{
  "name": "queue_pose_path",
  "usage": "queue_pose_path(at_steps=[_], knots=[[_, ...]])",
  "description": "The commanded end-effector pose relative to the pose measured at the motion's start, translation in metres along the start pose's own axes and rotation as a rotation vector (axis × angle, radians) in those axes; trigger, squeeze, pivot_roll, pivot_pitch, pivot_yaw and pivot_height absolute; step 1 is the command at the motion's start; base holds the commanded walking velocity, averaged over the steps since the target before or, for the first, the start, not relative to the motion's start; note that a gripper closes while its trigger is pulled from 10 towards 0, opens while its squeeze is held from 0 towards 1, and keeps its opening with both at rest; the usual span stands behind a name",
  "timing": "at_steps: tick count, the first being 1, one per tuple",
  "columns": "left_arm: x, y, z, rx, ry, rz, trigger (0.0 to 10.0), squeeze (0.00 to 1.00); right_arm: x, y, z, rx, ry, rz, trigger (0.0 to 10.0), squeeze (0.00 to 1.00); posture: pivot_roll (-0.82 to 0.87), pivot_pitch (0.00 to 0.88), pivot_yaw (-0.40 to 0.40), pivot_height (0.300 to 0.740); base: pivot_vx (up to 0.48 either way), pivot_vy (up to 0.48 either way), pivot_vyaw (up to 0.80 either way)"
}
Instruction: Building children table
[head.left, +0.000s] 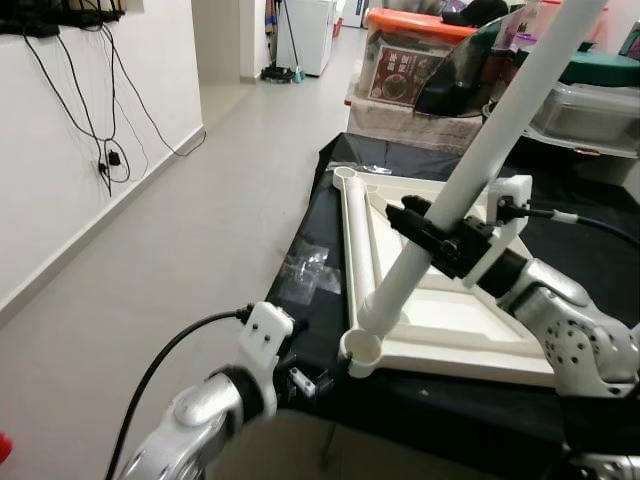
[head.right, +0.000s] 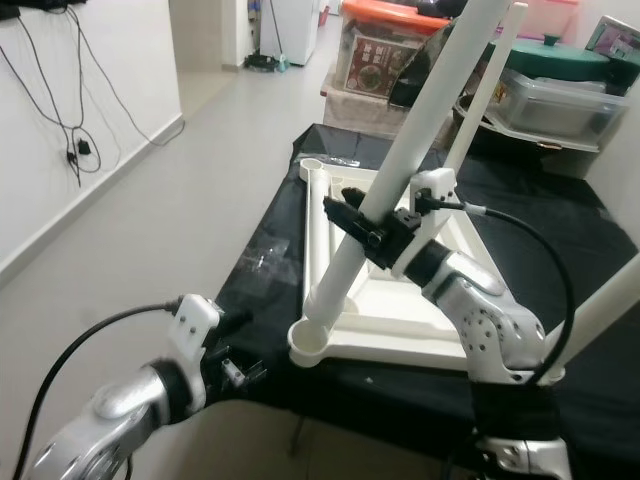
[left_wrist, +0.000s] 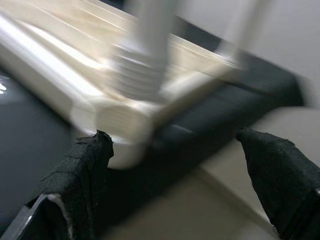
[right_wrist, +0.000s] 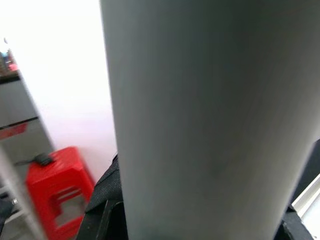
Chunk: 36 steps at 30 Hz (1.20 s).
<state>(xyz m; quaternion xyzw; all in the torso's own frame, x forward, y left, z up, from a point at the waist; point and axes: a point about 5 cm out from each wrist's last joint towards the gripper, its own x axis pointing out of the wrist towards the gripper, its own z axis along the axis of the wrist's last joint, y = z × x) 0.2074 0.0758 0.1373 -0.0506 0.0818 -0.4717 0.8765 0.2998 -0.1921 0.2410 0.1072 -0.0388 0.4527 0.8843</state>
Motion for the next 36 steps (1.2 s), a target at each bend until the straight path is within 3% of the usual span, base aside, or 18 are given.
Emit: queue_pose_path(at_steps=[1, 8, 15, 23, 36], knots=[[-0.001, -0.009, -0.001, -0.016, 0.016, -0.065, 10.0, 0.0, 0.002, 0.005, -0.006, 0.024, 0.029, 0.089, 10.0, 0.0, 0.12, 0.093, -0.12, 0.74, 0.0, 0.0, 0.0], [-0.014, -0.015, -0.005, 0.02, 0.044, -0.033, 10.0, 0.0, 0.009, 0.008, -0.015, 0.027, 0.079, 0.169, 10.0, 0.0, 0.13, 0.137, -0.119, 0.74, 0.0, 0.0, 0.0], [-0.019, -0.021, -0.005, 0.02, 0.063, -0.05, 10.0, 0.0, 0.023, 0.009, -0.009, 0.01, 0.04, 0.224, 10.0, 0.0, 0.13, 0.147, -0.121, 0.74, 0.0, 0.0, 0.0], [-0.02, -0.022, -0.004, 0.015, 0.062, -0.042, 10.0, 0.0, 0.027, 0.01, -0.013, 0.007, 0.06, 0.249, 10.0, 0.0, 0.13, 0.156, -0.129, 0.74, 0.0, 0.0, 0.0], [-0.02, -0.023, -0.003, 0.024, 0.063, -0.033, 10.0, 0.0, 0.027, 0.019, -0.032, -0.148, 0.196, 0.239, 10.0, 0.0, 0.13, 0.153, -0.13, 0.74, 0.0, 0.0, 0.0]])
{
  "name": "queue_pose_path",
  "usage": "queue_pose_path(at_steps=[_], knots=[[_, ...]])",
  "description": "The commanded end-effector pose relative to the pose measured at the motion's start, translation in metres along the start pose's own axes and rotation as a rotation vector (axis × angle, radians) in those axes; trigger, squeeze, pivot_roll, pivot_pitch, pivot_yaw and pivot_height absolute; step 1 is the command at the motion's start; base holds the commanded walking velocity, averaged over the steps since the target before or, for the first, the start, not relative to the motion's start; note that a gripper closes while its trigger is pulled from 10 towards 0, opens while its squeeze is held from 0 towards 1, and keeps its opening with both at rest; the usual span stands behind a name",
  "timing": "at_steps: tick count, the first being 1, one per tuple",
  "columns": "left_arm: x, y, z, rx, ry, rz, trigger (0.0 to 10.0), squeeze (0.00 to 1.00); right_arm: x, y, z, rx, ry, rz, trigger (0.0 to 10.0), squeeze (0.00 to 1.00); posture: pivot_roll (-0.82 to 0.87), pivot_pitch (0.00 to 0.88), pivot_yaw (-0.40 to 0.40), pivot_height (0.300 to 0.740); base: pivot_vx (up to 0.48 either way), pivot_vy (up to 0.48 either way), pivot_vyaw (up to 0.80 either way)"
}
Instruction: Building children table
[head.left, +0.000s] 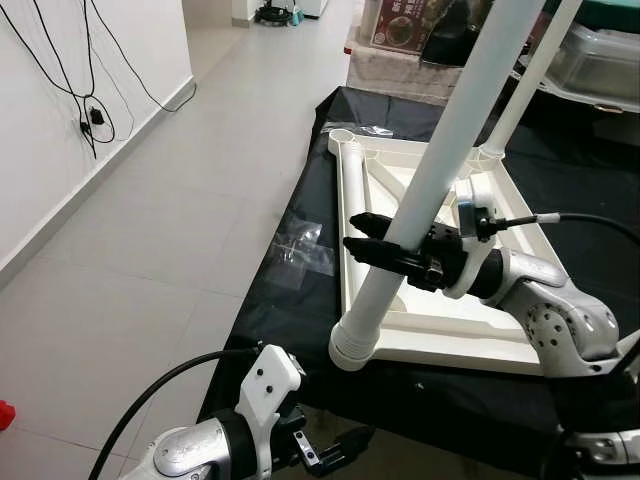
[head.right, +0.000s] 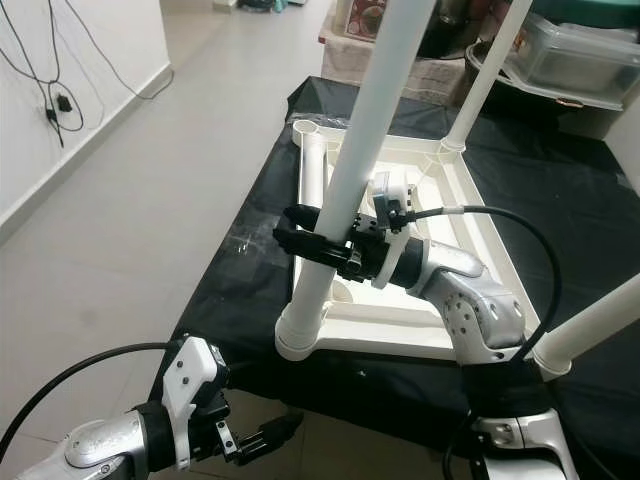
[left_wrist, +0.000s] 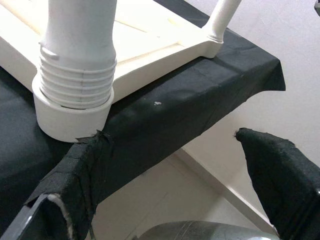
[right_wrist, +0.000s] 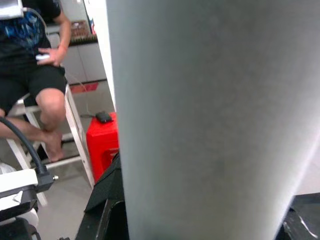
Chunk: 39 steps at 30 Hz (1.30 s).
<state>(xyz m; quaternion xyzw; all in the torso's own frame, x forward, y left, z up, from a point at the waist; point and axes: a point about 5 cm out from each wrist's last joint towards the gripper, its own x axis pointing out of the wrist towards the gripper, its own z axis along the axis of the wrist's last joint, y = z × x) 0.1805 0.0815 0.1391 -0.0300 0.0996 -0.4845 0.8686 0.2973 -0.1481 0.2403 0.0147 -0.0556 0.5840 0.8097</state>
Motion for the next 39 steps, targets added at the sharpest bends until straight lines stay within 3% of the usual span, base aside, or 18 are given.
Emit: queue_pose_path(at_steps=[1, 17, 21, 24, 27, 28, 31, 34, 36, 38, 39], knots=[[-0.001, -0.003, 0.0, 0.004, 0.009, -0.008, 10.0, 0.0, -0.005, -0.002, -0.023, 0.014, 0.131, -0.074, 10.0, 0.0, 0.13, 0.153, -0.13, 0.74, 0.0, 0.0, 0.0], [0.001, -0.002, 0.001, 0.017, 0.007, -0.003, 10.0, 0.0, -0.006, -0.008, -0.034, -0.043, 0.187, -0.315, 10.0, 0.0, 0.12, 0.147, -0.128, 0.74, 0.0, 0.0, 0.0], [0.001, -0.002, 0.001, 0.02, 0.006, 0.0, 10.0, 0.0, -0.013, -0.023, -0.037, -0.023, 0.145, -0.563, 10.0, 0.0, 0.12, 0.153, -0.127, 0.74, 0.0, 0.0, 0.0], [0.001, -0.002, 0.001, 0.019, 0.006, 0.0, 10.0, 0.0, -0.014, -0.025, -0.037, -0.026, 0.144, -0.594, 10.0, 0.0, 0.12, 0.153, -0.127, 0.74, 0.0, 0.0, 0.0], [0.001, -0.001, 0.001, 0.018, 0.007, 0.001, 10.0, 0.0, -0.02, -0.036, -0.036, -0.014, 0.119, -0.789, 10.0, 0.0, 0.12, 0.149, -0.126, 0.74, 0.0, 0.0, 0.0], [0.001, -0.001, 0.001, 0.018, 0.007, 0.001, 10.0, 0.0, -0.02, -0.036, -0.036, -0.014, 0.119, -0.789, 10.0, 0.0, 0.12, 0.149, -0.126, 0.74, 0.0, 0.0, 0.0], [0.002, -0.001, 0.0, 0.02, 0.007, -0.001, 10.0, 0.0, -0.025, -0.041, -0.033, -0.01, 0.087, -0.949, 10.0, 0.0, 0.12, 0.142, -0.123, 0.74, 0.0, 0.0, 0.0], [0.002, -0.001, -0.001, 0.019, 0.009, -0.001, 10.0, 0.0, -0.026, -0.041, -0.033, -0.012, 0.083, -1.005, 10.0, 0.0, 0.12, 0.128, -0.12, 0.74, 0.0, 0.0, 0.0], [0.002, -0.001, -0.002, 0.02, 0.011, -0.004, 10.0, 0.0, -0.026, -0.043, -0.036, 0.009, 0.085, -1.134, 10.0, 0.0, 0.11, 0.113, -0.117, 0.74, 0.0, 0.0, 0.0], [0.002, -0.001, -0.002, 0.02, 0.011, -0.004, 10.0, 0.0, -0.026, -0.043, -0.036, 0.009, 0.085, -1.134, 10.0, 0.0, 0.11, 0.113, -0.117, 0.74, 0.0, 0.0, 0.0], [0.002, -0.001, -0.003, 0.022, 0.011, -0.006, 10.0, 0.0, -0.027, -0.046, -0.037, 0.007, 0.085, -1.207, 10.0, 0.0, 0.11, 0.11, -0.119, 0.74, 0.0, 0.0, 0.0]])
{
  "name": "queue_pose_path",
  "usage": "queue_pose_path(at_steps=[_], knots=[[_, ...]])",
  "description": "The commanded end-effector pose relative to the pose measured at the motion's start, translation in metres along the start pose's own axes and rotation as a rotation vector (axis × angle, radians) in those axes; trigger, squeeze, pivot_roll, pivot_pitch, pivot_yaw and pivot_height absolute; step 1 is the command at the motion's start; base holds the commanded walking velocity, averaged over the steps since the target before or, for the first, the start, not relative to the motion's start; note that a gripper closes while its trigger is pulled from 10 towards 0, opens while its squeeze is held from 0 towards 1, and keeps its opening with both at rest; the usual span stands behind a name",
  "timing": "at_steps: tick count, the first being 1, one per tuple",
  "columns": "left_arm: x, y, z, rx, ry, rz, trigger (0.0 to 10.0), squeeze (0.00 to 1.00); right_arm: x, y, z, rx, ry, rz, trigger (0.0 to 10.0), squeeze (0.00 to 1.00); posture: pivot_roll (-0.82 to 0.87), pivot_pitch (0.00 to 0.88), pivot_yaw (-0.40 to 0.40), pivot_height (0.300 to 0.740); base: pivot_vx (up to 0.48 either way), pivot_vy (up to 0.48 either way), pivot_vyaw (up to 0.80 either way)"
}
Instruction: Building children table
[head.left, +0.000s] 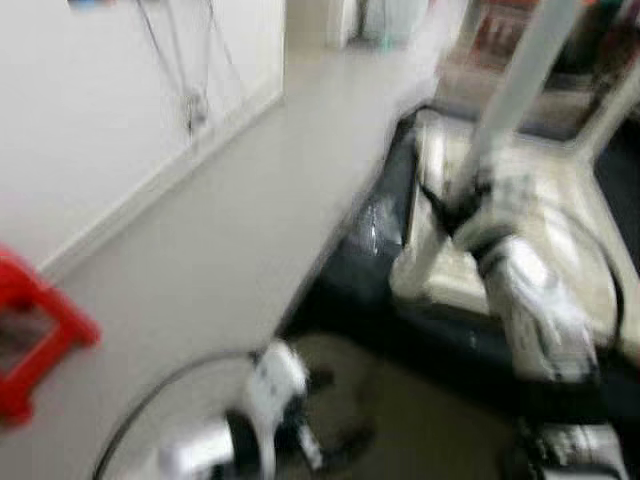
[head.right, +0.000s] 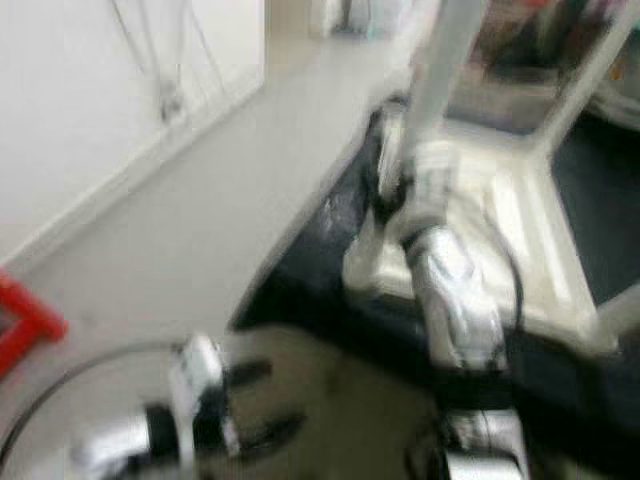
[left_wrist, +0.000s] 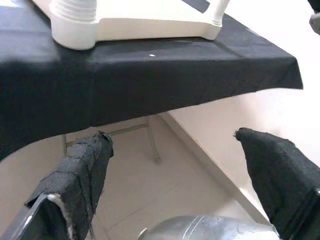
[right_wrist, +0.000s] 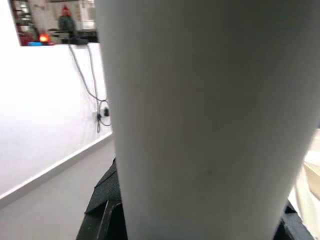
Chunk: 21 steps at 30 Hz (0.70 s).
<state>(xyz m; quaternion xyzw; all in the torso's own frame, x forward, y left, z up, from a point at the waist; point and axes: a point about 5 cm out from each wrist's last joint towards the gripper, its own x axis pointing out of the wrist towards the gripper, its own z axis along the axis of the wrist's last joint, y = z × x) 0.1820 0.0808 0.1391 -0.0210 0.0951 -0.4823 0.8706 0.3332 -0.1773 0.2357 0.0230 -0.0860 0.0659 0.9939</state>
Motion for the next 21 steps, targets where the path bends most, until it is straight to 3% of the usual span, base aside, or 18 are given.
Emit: queue_pose_path(at_steps=[1, 5, 10, 12, 13, 18, 21], knots=[[0.001, -0.002, -0.003, 0.002, 0.011, -0.014, 10.0, 0.0, -0.004, -0.009, -0.034, 0.005, 0.168, -0.12, 10.0, 0.0, 0.12, 0.108, -0.119, 0.74, 0.0, 0.0, 0.0], [0.002, -0.001, -0.003, 0.006, 0.012, -0.016, 10.0, 0.0, -0.003, -0.013, -0.036, -0.012, 0.185, -0.195, 10.0, 0.0, 0.12, 0.109, -0.119, 0.74, 0.0, 0.0, 0.0], [0.002, -0.002, -0.003, 0.01, 0.009, -0.015, 10.0, 0.0, 0.0, -0.021, -0.032, 0.0, 0.194, -0.405, 10.0, 0.0, 0.12, 0.108, -0.121, 0.74, 0.0, 0.0, 0.0], [0.002, -0.002, -0.003, 0.01, 0.009, -0.016, 10.0, 0.0, 0.0, -0.021, -0.031, 0.006, 0.191, -0.429, 10.0, 0.0, 0.12, 0.108, -0.121, 0.74, 0.0, 0.0, 0.0], [0.003, -0.002, -0.003, 0.012, 0.008, -0.019, 10.0, 0.0, 0.0, -0.02, -0.027, -0.012, 0.165, -0.506, 10.0, 0.0, 0.11, 0.107, -0.12, 0.74, 0.0, 0.0, 0.0], [0.004, -0.001, -0.002, 0.019, 0.007, -0.025, 10.0, 0.0, -0.001, -0.012, -0.021, -0.02, 0.144, -0.669, 10.0, 0.0, 0.12, 0.104, -0.119, 0.74, 0.0, 0.0, 0.0], [0.004, -0.001, -0.002, 0.02, 0.007, -0.025, 10.0, 0.0, -0.002, -0.009, -0.019, -0.011, 0.14, -0.721, 10.0, 0.0, 0.12, 0.104, -0.119, 0.74, 0.0, 0.0, 0.0]])
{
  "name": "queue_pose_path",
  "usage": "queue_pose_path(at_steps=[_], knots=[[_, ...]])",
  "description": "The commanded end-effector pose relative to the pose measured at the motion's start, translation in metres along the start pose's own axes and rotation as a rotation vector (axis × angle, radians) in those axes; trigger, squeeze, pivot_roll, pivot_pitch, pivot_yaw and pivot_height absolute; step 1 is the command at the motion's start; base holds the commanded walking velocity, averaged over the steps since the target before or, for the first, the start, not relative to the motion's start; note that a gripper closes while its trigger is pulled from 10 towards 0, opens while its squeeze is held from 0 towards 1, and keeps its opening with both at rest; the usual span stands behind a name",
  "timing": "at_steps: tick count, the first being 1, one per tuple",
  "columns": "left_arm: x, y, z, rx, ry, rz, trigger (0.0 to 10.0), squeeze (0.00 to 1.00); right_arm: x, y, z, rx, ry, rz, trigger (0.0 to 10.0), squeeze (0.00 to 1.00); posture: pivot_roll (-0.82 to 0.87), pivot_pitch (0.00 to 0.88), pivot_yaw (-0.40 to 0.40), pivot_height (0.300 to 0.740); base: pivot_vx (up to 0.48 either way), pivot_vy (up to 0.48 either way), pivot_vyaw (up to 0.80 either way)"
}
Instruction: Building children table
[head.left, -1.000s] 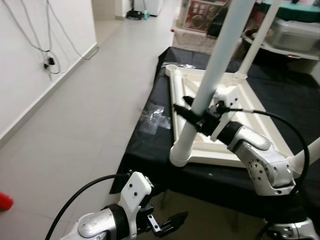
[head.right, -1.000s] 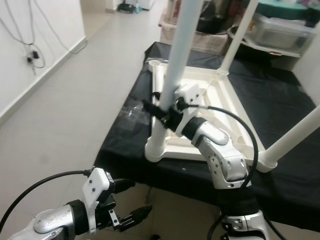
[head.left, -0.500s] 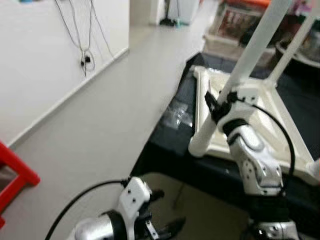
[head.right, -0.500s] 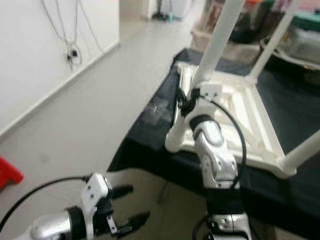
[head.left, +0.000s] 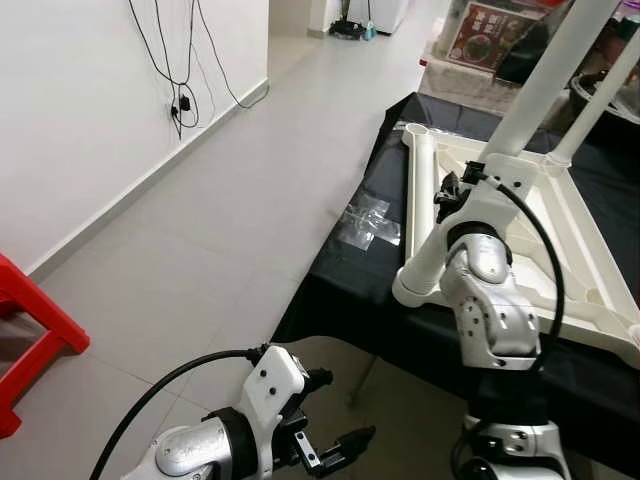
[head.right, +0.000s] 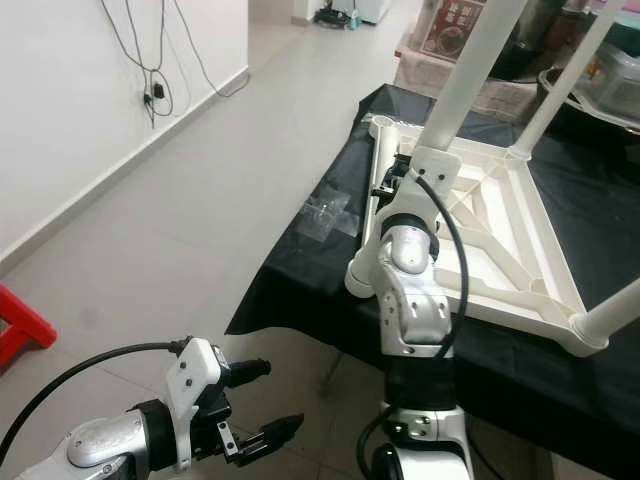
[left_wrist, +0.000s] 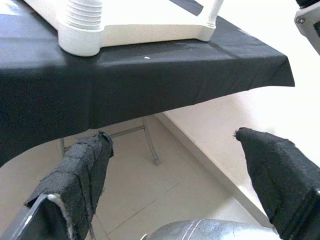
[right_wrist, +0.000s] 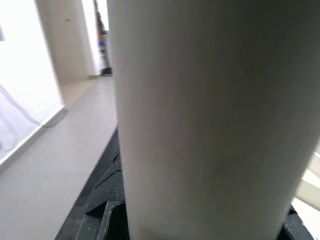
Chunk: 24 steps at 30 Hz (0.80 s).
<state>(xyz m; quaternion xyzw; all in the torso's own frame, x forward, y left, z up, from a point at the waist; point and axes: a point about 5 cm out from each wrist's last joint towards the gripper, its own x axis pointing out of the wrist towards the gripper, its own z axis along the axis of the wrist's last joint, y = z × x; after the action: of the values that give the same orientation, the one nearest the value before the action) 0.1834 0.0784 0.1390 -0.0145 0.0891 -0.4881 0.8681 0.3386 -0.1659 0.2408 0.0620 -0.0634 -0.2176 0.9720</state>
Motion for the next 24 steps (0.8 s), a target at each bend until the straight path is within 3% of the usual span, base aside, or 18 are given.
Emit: queue_pose_path(at_steps=[1, 8, 10, 11, 14, 16, 21, 24], knots=[[0.001, -0.001, -0.003, 0.003, 0.01, -0.014, 10.0, 0.0, 0.003, -0.022, -0.021, -0.066, 0.094, -0.169, 10.0, 0.0, 0.12, 0.104, -0.119, 0.74, 0.0, 0.0, 0.0], [0.002, -0.001, -0.003, 0.004, 0.008, -0.015, 10.0, 0.0, -0.001, -0.016, -0.017, -0.041, 0.081, -0.272, 10.0, 0.0, 0.11, 0.1, -0.121, 0.74, 0.0, 0.0, 0.0], [0.002, 0.0, -0.003, 0.005, 0.008, -0.014, 10.0, 0.0, -0.006, -0.003, -0.012, -0.002, 0.081, -0.337, 10.0, 0.0, 0.12, 0.099, -0.122, 0.74, 0.0, 0.0, 0.0], [0.002, 0.0, -0.003, 0.005, 0.008, -0.014, 10.0, 0.0, -0.006, -0.003, -0.012, -0.002, 0.081, -0.337, 10.0, 0.0, 0.12, 0.099, -0.122, 0.74, 0.0, 0.0, 0.0], [0.004, -0.001, -0.003, 0.004, 0.007, -0.014, 10.0, 0.0, -0.014, 0.021, -0.004, 0.03, 0.078, -0.344, 10.0, 0.0, 0.12, 0.094, -0.125, 0.74, 0.0, 0.0, 0.0], [0.004, 0.0, -0.003, -0.005, 0.008, -0.01, 10.0, 0.0, -0.017, 0.029, 0.008, 0.047, 0.013, -0.297, 10.0, 0.0, 0.12, 0.093, -0.126, 0.74, 0.0, 0.0, 0.0], [0.005, 0.001, -0.004, -0.011, 0.008, -0.008, 10.0, 0.0, -0.019, 0.031, 0.028, 0.065, -0.089, -0.26, 10.0, 0.0, 0.12, 0.092, -0.125, 0.74, 0.0, 0.0, 0.0], [0.006, 0.002, -0.004, -0.02, 0.015, -0.009, 10.0, 0.0, -0.023, 0.027, 0.073, 0.095, -0.321, -0.154, 10.0, 0.0, 0.11, 0.087, -0.124, 0.74, 0.0, 0.0, 0.0]])
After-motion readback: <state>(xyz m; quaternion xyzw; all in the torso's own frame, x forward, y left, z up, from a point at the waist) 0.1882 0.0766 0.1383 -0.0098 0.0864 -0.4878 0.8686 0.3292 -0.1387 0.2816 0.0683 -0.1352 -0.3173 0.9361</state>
